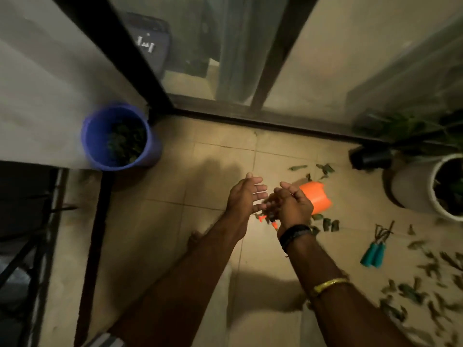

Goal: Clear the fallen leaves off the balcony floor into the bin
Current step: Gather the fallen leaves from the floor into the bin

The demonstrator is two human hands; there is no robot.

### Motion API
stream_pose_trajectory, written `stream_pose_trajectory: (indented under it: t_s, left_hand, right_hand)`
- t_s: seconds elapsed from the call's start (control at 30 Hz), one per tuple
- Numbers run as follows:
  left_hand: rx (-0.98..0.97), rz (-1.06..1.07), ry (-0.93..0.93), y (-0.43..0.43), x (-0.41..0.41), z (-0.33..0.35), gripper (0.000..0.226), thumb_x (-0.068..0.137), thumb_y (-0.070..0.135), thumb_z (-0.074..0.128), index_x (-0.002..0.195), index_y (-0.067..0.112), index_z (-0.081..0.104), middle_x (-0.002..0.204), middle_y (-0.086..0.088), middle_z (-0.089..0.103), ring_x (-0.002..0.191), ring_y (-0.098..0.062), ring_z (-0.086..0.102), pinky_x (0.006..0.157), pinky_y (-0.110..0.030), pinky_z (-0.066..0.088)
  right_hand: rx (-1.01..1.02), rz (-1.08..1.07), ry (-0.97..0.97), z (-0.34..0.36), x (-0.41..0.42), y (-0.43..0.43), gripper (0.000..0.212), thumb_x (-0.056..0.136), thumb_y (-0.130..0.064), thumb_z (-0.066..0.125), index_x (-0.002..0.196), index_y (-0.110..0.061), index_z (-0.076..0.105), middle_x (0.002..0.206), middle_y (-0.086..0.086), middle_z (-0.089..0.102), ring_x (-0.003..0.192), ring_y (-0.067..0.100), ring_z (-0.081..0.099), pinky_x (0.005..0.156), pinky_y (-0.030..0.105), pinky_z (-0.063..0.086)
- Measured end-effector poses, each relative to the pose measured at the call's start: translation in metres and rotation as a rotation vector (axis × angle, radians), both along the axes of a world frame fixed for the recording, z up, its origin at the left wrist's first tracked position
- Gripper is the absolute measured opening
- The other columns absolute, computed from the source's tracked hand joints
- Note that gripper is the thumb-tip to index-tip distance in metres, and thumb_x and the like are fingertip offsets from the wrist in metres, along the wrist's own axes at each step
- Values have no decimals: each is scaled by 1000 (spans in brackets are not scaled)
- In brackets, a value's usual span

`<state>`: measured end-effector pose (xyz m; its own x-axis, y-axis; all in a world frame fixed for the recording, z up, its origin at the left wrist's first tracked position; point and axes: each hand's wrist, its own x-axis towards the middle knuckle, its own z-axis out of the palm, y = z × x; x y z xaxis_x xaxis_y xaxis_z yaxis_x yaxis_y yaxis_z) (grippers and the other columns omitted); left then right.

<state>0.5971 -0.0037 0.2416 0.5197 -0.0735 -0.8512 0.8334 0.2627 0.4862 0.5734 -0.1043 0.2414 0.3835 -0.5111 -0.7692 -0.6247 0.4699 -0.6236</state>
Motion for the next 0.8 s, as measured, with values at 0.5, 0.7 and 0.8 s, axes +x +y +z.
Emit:
stream_pose_trajectory:
  t_s: [0.5,0.7,0.8]
  left_hand:
    - [277,-304,110,-274,-139,-154,13,89,22,59,77,20,62,76,-4,60,71,-18,55,66,-33,48]
    - [518,-444,117,-312,-179,-284,58,65,48,57,107,10,66,107,-20,68,100,-38,64,90,-55,52]
    - [650,-561,41,-323,-176,-333,68,73,44,57,131,9,56,128,-18,61,119,-37,56,101,-48,46]
  right_hand:
    - [-16,-18,109,-144,-132,-305,22,88,2,62,99,-16,70,99,15,71,76,20,68,64,33,60]
    - [3,170,219,-251,-173,-372,30,87,3,63,109,-17,69,105,12,72,87,23,71,78,41,62]
    - [-97,329,265,-307,-184,-387,35,83,-4,67,112,-25,70,103,3,71,94,23,70,83,46,61]
